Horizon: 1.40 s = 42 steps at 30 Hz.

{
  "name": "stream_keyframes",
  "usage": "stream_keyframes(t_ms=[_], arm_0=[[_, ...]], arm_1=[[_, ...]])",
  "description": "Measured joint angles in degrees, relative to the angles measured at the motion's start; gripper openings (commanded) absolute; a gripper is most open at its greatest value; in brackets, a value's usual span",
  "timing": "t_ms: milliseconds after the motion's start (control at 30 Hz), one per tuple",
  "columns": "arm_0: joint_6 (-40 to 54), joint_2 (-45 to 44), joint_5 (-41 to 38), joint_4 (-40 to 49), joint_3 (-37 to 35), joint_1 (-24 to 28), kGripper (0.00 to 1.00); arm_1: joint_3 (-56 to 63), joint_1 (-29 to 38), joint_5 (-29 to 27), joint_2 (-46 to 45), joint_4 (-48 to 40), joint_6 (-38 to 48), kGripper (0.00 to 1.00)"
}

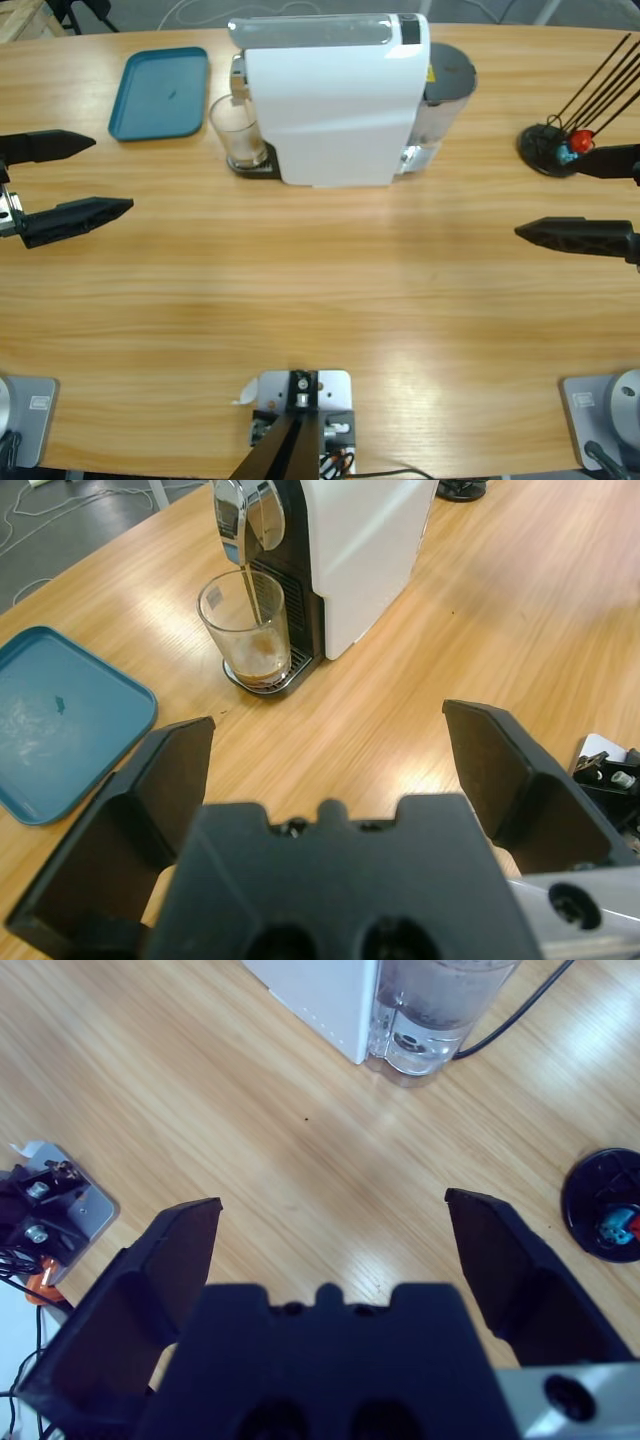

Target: Pour coffee

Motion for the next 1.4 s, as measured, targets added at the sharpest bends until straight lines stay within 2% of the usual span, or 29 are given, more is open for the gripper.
stream_keyframes(t_ms=[933,1167,1300,1400], arm_0=[[-3.3,-0.6,0.0,0.4,-0.6,2.0,1.0],[-5.0,-0.9,0.0,5.0,-3.8,3.7,1.0],[-0.7,-0.1,0.0,7.9,-5.7,4.0,0.967],[3.7,3.3,-2.9,8.2,-7.1,7.2,0.954]], arm_1=[[0.0,0.7,0.0,0.6,-0.2,-0.1,1.0],[0.0,0.7,0.0,0.6,-0.1,-0.3,1.0],[0.0,0.7,0.0,0.6,0.1,-0.4,1.0],[0.0,0.7,0.0,0.6,0.1,-0.4,1.0]])
